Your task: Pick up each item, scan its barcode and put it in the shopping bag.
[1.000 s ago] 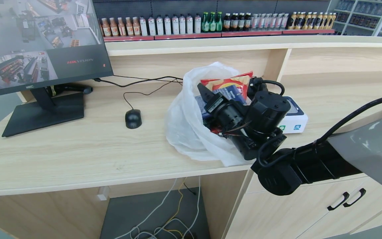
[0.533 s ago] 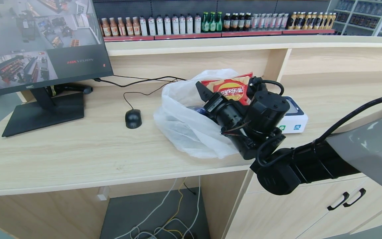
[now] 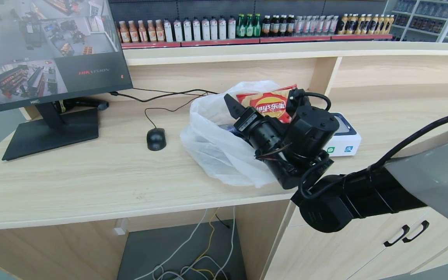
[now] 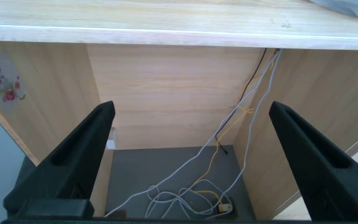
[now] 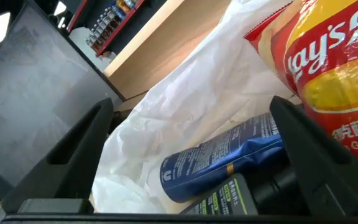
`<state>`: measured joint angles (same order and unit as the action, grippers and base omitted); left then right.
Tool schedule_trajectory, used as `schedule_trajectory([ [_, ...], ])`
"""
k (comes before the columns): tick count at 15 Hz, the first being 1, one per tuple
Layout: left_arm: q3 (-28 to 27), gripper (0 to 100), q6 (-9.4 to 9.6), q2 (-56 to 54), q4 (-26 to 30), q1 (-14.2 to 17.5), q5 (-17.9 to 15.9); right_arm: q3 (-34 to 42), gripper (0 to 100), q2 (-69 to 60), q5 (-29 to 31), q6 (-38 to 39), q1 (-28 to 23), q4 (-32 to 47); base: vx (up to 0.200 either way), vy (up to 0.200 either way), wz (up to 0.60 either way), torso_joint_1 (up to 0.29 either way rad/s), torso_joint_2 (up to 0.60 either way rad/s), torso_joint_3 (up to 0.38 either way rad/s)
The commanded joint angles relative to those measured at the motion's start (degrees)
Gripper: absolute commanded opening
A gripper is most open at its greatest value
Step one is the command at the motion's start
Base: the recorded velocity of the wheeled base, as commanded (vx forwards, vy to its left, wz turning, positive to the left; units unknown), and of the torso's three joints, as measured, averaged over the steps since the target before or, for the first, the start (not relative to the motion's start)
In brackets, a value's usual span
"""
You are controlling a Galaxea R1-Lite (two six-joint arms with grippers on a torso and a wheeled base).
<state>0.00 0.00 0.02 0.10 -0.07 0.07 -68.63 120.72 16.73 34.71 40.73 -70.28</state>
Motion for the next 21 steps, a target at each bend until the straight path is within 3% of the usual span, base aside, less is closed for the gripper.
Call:
schedule_trajectory([
  [1, 0.0, 100, 0.0, -0.02, -0.01, -0.01, 0.01, 0.08, 100, -1.37, 0.06, -0.08, 1.46, -0.03, 0.0, 0.0, 0.0, 0.0, 0.0, 0.0],
  [11, 0.0, 100, 0.0, -0.02, -0.01, 0.07, 0.01, 1.92, 100, -9.01, 0.24, -2.54, 4.45, 0.58, 0.0, 0.0, 0.0, 0.0, 0.0, 0.0],
  [17, 0.0, 100, 0.0, -0.02, -0.01, -0.01, 0.01, 14.05, 100, -18.77, 0.85, -2.98, 8.49, -1.35, 0.0, 0.0, 0.0, 0.0, 0.0, 0.0],
  [21, 0.0, 100, 0.0, -0.02, -0.01, -0.01, 0.01, 25.48, 100, -25.36, 1.03, -7.2, 9.54, -5.66, 0.0, 0.0, 0.0, 0.0, 0.0, 0.0],
])
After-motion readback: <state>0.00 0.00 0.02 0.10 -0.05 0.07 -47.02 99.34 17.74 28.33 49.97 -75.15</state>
